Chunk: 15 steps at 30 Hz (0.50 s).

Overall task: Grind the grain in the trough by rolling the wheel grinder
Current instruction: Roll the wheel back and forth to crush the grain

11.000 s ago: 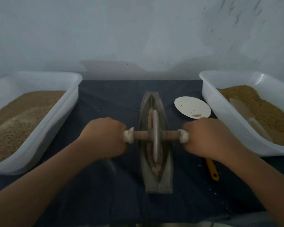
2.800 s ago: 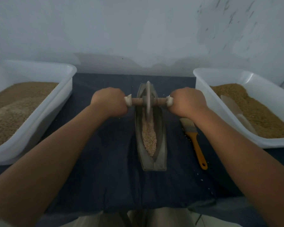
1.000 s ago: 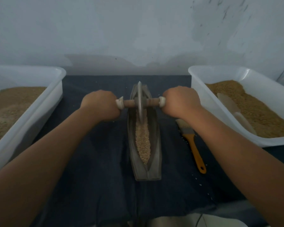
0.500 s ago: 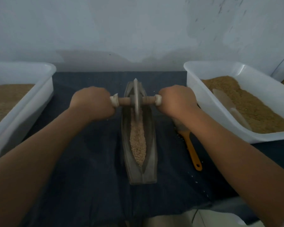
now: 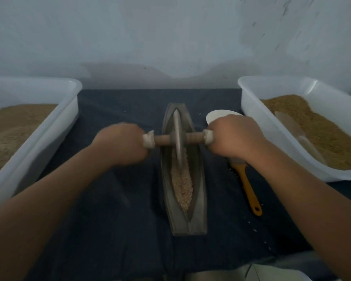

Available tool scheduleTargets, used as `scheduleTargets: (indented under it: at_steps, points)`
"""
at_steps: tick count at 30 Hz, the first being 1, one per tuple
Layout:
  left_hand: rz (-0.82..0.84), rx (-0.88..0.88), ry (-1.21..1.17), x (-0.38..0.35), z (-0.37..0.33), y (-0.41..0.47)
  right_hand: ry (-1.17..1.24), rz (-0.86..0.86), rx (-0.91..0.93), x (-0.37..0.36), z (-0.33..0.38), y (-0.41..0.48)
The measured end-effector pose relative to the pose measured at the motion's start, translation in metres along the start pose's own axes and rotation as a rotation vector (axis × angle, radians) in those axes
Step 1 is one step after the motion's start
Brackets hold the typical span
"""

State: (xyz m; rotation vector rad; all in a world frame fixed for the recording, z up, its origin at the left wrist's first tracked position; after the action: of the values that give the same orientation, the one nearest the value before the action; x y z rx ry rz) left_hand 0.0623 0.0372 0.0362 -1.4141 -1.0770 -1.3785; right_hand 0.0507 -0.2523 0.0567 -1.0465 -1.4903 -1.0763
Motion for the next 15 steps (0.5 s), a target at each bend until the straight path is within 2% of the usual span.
scheduleTargets:
  at_steps: [2,4,6,9,11,13,15]
  points:
    - [-0.105,0.068,0.043,0.011,-0.005,0.023,-0.017,-0.028,-0.055,0.0,-0.003,0.027]
    - [-0.141,0.086,0.057,0.02,-0.01,0.035,-0.021,-0.034,-0.083,0.002,-0.005,0.041]
    - [-0.057,0.046,0.035,0.024,-0.012,0.033,-0.004,0.006,-0.071,0.003,-0.005,0.039]
    - [0.225,-0.101,-0.032,0.02,-0.008,-0.003,0.053,0.136,0.012,0.007,-0.002,-0.002]
    - [0.343,-0.146,-0.112,0.017,-0.004,-0.033,0.104,0.2,0.059,0.014,-0.001,-0.039]
    - [0.38,-0.179,-0.124,0.015,-0.003,-0.048,0.141,0.25,0.071,0.018,0.0,-0.061]
    - [0.335,-0.17,-0.06,0.012,-0.005,-0.043,0.139,0.269,0.047,0.011,0.0,-0.058]
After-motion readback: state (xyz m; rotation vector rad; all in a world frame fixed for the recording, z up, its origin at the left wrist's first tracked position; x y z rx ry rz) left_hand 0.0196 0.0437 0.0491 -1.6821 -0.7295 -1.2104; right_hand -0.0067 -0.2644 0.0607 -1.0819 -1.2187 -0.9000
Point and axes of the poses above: each hand's wrist, its own y-axis towards the middle knuckle, its own x-axis out of the back of the hand, z = x × y, the point moved 1 cm from there along y, towards the middle knuckle
